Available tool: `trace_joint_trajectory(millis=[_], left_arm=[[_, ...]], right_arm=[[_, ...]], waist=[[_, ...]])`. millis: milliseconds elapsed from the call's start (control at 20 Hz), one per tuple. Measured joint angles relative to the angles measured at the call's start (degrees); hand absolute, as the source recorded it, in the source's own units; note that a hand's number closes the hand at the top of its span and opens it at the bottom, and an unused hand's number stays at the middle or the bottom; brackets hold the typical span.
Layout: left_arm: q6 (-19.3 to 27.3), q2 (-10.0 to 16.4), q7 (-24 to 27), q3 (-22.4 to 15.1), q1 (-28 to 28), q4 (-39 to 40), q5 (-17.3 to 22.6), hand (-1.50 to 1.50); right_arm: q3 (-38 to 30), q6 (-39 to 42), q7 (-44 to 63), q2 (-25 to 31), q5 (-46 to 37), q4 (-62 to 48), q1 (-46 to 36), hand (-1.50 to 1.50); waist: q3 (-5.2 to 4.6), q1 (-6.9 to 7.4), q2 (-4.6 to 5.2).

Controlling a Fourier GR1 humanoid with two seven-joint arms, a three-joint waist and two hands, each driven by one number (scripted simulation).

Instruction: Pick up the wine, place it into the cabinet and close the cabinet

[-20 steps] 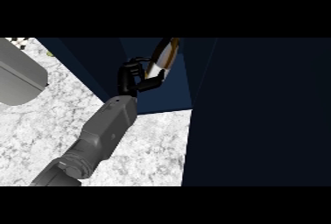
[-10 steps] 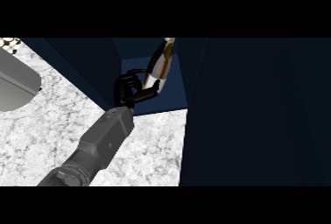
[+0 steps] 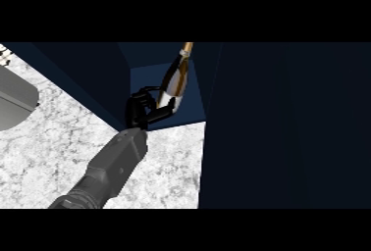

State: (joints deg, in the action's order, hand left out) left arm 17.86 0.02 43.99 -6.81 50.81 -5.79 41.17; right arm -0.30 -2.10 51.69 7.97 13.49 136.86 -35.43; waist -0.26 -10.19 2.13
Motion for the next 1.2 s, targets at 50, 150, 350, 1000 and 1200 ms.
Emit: trace_joint_trajectory(millis=[50, 150, 350, 1000, 1200], left_arm=[[0.3, 0.0, 0.1, -0.3, -0.2, -0.2, 0.2, 1.5], [0.7, 0.1, 0.6, -0.7, -0.6, -0.5, 0.5, 1.5], [2.0, 0.0, 0.1, -1.7, 0.2, -0.9, 1.0, 1.5], [6.7, 0.0, -2.6, -4.0, 4.9, -2.8, 3.9, 1.5], [8.5, 0.0, -3.5, -4.4, 7.0, -2.6, 4.6, 1.5]], right_arm=[[0.0, 0.0, 0.0, -0.1, 0.0, 0.0, 0.1, -1.5], [0.0, 0.1, 0.0, -0.2, 0.1, 0.0, 0.1, -1.5], [0.2, 0.1, 0.1, -0.5, 0.3, -0.1, 0.1, -1.5], [-1.8, 1.2, -1.0, -0.3, 2.4, -1.0, 0.7, -1.5], [-2.4, 1.3, -1.2, 0.0, 2.7, -1.0, 1.1, -1.5]], waist=[[0.0, -0.06, -0.07], [0.0, -0.07, -0.07], [-0.02, -0.13, -0.03], [0.06, -0.05, 0.17], [0.08, 0.02, 0.24]])
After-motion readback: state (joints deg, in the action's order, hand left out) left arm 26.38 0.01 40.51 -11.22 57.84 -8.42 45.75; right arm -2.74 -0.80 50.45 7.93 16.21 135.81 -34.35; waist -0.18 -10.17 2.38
